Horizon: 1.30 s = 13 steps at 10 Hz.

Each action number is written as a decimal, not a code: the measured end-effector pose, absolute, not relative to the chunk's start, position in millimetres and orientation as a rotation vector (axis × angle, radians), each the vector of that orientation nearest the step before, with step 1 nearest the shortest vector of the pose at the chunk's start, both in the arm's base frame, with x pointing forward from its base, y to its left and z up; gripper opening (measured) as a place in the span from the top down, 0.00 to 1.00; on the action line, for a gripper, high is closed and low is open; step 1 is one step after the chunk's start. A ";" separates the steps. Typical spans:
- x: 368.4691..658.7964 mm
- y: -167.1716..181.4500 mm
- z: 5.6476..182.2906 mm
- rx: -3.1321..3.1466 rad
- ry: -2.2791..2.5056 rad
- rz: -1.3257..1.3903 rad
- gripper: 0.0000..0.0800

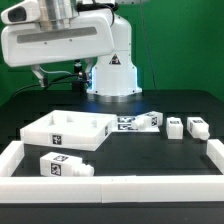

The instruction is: Assemble one leg

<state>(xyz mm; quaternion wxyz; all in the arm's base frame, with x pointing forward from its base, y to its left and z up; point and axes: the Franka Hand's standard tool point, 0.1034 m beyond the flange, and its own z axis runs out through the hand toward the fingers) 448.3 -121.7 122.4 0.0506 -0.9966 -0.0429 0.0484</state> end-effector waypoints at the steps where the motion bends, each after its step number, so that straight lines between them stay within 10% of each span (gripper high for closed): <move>1: 448.6 -123.1 122.7 -3.035 -0.127 0.146 0.19; 6: 412.0 -179.4 50.8 -3.083 0.235 0.168 0.19; 13: 383.2 -197.8 18.4 -3.065 0.467 0.243 0.19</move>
Offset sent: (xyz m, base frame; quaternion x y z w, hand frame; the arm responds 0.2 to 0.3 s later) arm -0.0371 -0.0553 -0.0463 -0.0818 -0.0029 0.2300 0.9697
